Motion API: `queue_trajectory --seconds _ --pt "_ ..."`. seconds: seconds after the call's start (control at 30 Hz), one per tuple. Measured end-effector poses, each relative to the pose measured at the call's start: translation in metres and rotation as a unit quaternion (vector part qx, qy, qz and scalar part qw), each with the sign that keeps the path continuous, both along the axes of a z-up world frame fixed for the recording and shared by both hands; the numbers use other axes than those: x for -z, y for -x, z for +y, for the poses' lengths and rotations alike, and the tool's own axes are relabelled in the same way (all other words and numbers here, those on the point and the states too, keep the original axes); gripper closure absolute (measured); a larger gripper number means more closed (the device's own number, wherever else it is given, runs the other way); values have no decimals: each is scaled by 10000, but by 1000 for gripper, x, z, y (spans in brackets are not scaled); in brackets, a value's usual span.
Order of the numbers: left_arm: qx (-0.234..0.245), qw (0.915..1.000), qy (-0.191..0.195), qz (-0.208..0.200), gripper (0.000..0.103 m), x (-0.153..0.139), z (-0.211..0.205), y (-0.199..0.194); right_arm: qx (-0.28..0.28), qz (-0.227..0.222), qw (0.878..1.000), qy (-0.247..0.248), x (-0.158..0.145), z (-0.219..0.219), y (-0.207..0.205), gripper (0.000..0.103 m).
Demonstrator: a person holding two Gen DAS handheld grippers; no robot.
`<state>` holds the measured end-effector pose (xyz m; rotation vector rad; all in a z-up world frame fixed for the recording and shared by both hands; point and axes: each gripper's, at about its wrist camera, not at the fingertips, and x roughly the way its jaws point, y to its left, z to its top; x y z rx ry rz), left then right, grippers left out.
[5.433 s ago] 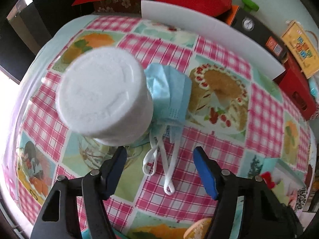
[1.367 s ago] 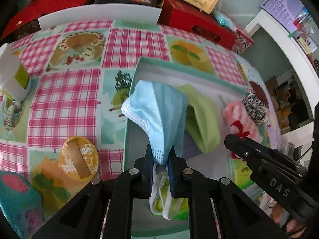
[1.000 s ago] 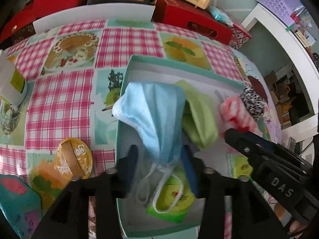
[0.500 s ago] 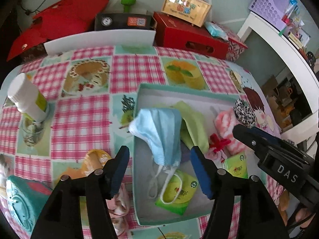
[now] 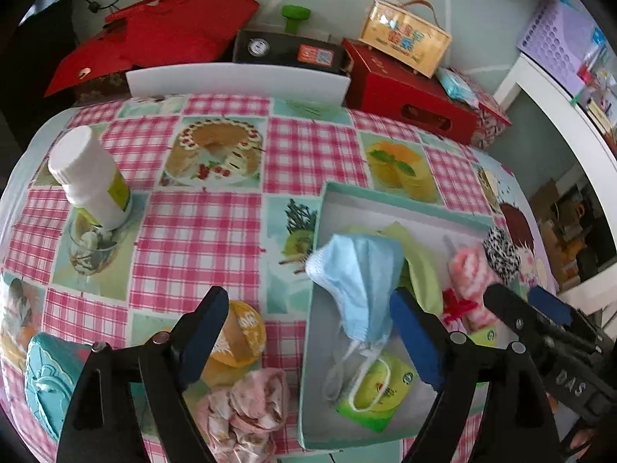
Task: Organize soft objects
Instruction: 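Lower the mask into the tray and open left gripper while right gripper releases the doll, then withdraw both open grippers up from the tray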
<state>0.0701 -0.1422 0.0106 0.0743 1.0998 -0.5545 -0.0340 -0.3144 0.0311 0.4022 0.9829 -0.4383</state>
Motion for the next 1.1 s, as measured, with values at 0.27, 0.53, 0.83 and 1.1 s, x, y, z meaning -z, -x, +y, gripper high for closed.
queue_trajectory --seconds 0.27,0.53,0.83,1.1 --pt "-303 9995 -52 -88 4 3 11 -9 5 -43 10000 26 3 1 0 0" --pt "-357 9990 -48 -279 4 -1 14 -9 -2 -20 10000 27 3 1 -1 0" --pt "-338 9984 272 -358 4 -9 19 -11 -72 10 9999 78 3 4 -3 0" --pt "-433 9971 409 -475 4 -18 26 -9 -55 -7 9999 99 -1 6 -1 0"
